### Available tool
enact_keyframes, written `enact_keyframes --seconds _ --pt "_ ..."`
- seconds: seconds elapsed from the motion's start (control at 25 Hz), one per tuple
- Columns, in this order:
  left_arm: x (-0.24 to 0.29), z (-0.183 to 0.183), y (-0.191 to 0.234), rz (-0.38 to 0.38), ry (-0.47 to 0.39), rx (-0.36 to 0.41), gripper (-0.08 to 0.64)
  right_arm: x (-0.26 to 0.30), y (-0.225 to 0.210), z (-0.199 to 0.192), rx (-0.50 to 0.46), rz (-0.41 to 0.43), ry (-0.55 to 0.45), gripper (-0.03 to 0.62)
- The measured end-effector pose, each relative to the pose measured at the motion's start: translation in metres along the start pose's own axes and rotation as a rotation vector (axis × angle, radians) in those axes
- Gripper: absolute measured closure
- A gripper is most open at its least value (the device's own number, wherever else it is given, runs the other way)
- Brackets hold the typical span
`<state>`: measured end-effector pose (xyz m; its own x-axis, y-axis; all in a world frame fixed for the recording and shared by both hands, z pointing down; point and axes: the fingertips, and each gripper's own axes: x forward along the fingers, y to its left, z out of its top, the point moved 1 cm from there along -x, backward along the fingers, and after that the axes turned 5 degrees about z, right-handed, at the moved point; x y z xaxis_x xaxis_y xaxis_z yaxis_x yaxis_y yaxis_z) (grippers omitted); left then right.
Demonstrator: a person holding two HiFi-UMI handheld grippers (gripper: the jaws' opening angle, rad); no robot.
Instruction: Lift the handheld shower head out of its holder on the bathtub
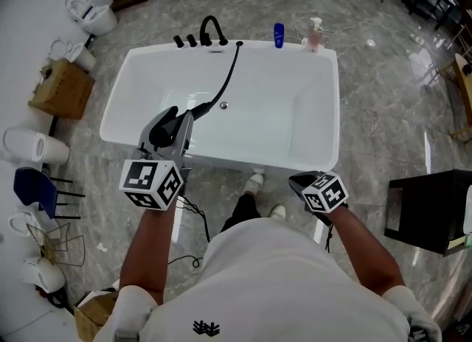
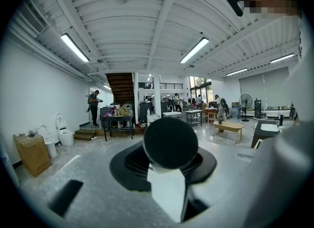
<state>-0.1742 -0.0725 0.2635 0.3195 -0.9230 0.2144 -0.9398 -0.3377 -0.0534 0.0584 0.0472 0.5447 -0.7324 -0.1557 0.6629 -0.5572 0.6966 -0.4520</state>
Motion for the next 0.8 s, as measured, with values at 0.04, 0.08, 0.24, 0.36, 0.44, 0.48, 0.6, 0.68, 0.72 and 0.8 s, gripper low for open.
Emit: enact_keyframes --seconds 0.04,0.08,0.24,0.36,0.44,0.48,0.6,0.68,0.72,0.8 --pt "0.0003 0.0001 -0.0006 -0.001 0.0 0.0 0.433 -0.0007 0.0003 0.0006 -0.002 -0.002 -0.004 0.578" --pt "0.0008 -0.0001 -0.0011 -0.002 0.0 -0.001 0.433 -0.0012 0.0006 0.0009 -0.002 -0.004 -0.009 0.578" --pt "0.0034 -0.0024 -0.0028 -0.008 0.003 -0.006 0.433 0.0003 0.0018 -0.0002 0.004 -0.007 -0.019 0.578" --pt "0.0057 -0.0046 -0.0031 -0.013 0.005 -0.009 0.433 0.0023 0.0027 -0.0005 0.004 -0.009 -0.025 0.578" --pt "0.0069 -0.0056 -0.0037 -0.014 0.004 -0.01 0.433 0.0033 0.0022 -0.0004 0.004 -0.009 -0.03 0.579" --pt "0.0073 -0.0059 -0.0044 -0.014 0.004 -0.009 0.433 0.0034 0.0019 -0.0008 0.004 -0.009 -0.032 0.578" --pt "0.0081 -0.0055 -0.0067 -0.018 0.004 -0.008 0.433 0.0024 0.0022 -0.0025 0.006 -0.01 -0.036 0.58" --pt "0.0079 -0.0046 -0.0077 -0.018 0.003 -0.007 0.433 0.0024 0.0027 -0.0036 0.005 -0.009 -0.039 0.578" --pt "0.0079 -0.0041 -0.0081 -0.018 0.002 -0.007 0.433 0.0025 0.0028 -0.004 0.004 -0.009 -0.041 0.58" --pt "0.0079 -0.0031 -0.0089 -0.018 0.0 -0.007 0.433 0.0026 0.0031 -0.0043 0.0 -0.009 -0.043 0.579"
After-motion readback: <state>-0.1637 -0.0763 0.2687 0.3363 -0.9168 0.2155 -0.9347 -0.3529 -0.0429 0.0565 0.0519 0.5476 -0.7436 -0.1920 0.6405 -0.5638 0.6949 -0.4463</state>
